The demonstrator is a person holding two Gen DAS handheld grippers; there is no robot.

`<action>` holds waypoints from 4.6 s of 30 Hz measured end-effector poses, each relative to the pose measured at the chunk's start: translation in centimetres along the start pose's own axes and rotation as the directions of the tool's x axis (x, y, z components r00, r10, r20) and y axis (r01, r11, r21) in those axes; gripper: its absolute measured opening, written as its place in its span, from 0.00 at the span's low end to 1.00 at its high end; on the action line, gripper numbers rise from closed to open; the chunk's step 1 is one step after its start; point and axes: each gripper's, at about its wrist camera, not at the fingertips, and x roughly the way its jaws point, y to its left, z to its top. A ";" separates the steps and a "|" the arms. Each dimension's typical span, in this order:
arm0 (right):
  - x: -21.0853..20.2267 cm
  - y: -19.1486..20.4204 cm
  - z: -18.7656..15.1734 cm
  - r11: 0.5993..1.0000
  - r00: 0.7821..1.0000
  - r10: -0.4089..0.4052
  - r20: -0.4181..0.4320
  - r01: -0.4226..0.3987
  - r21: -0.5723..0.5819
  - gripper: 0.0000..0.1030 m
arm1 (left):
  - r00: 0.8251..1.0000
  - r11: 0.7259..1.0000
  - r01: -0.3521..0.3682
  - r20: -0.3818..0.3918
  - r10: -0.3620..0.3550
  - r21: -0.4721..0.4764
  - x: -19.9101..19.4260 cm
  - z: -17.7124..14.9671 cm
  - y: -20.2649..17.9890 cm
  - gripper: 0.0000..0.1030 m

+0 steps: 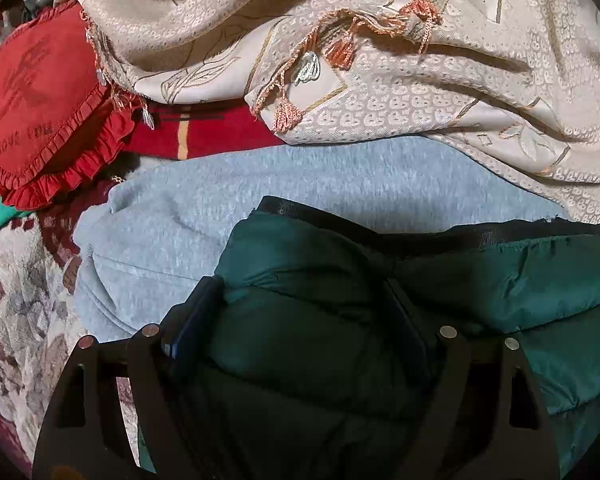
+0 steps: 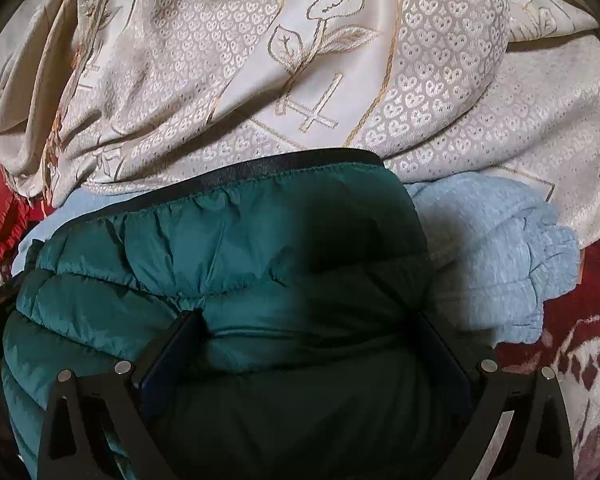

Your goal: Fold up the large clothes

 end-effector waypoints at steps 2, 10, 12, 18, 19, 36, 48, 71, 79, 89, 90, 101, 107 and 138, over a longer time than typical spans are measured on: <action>0.0 -0.1 0.0 1.000 1.000 0.008 0.000 -0.008 0.001 1.00 | 1.000 1.000 0.000 -0.001 0.000 -0.001 -0.2 -0.1 -0.2 0.81; -4.4 -1.4 -0.3 0.998 0.994 0.060 0.093 -0.061 0.011 1.00 | 0.999 1.000 0.030 -0.032 -0.030 0.009 -2.6 1.0 1.0 0.80; -6.2 -2.1 -0.7 0.998 0.991 0.058 0.123 -0.062 0.030 1.00 | 0.996 0.996 0.084 0.013 -0.084 -0.015 -5.8 1.1 2.8 0.80; -11.7 -2.8 -4.1 0.999 0.985 0.045 0.164 -0.046 0.005 1.00 | 0.976 0.988 0.154 0.158 -0.150 -0.013 -13.3 -1.8 10.7 0.80; -12.4 -2.7 -4.7 0.999 0.987 0.040 0.158 -0.038 -0.012 1.00 | 0.978 0.989 0.149 0.150 -0.146 -0.011 -13.2 -3.0 12.3 0.80; -11.1 -2.0 -7.4 0.999 0.990 0.035 0.135 -0.033 -0.018 1.00 | 0.821 0.809 0.563 -0.001 -0.571 -0.168 -3.5 -4.8 12.8 0.80; -7.0 -3.9 -7.7 0.986 0.985 0.161 -0.068 -0.158 0.047 1.00 | 0.688 0.688 0.713 -0.056 -0.724 -0.138 -0.3 -4.0 11.9 0.80; -2.5 -11.4 -6.3 0.929 0.944 0.330 0.009 -0.326 0.173 1.00 | 0.754 0.753 0.655 -0.019 -0.657 -0.069 -0.2 -5.1 10.9 0.84; -2.1 -11.6 -6.4 0.870 0.887 0.457 0.072 -0.462 0.173 0.95 | 0.736 0.734 0.673 -0.012 -0.677 -0.094 0.2 -5.3 11.2 0.85; -2.0 -9.8 -6.1 0.875 0.882 0.471 0.027 -0.470 0.119 0.80 | 0.735 0.731 0.676 0.004 -0.678 -0.092 -0.3 -5.4 11.2 0.84; -2.1 -9.4 -6.0 0.877 0.883 0.468 0.030 -0.469 0.105 0.80 | 0.735 0.731 0.676 0.005 -0.678 -0.093 -0.3 -5.4 11.2 0.84; -9.1 -4.6 -5.2 0.956 0.954 0.247 0.171 -0.211 -0.206 0.33 | 0.859 0.857 0.511 -0.004 -0.512 0.060 -4.6 -4.2 8.8 0.27; -14.1 -2.4 -6.3 0.955 0.952 0.168 0.257 -0.092 -0.283 0.29 | 0.910 0.913 0.406 0.072 -0.408 0.052 -9.6 -4.1 8.2 0.23; -20.7 -10.6 -12.2 0.989 0.970 0.015 0.244 -0.050 0.138 0.56 | 0.940 0.939 0.326 0.144 -0.309 -0.112 -16.2 -7.7 14.6 0.61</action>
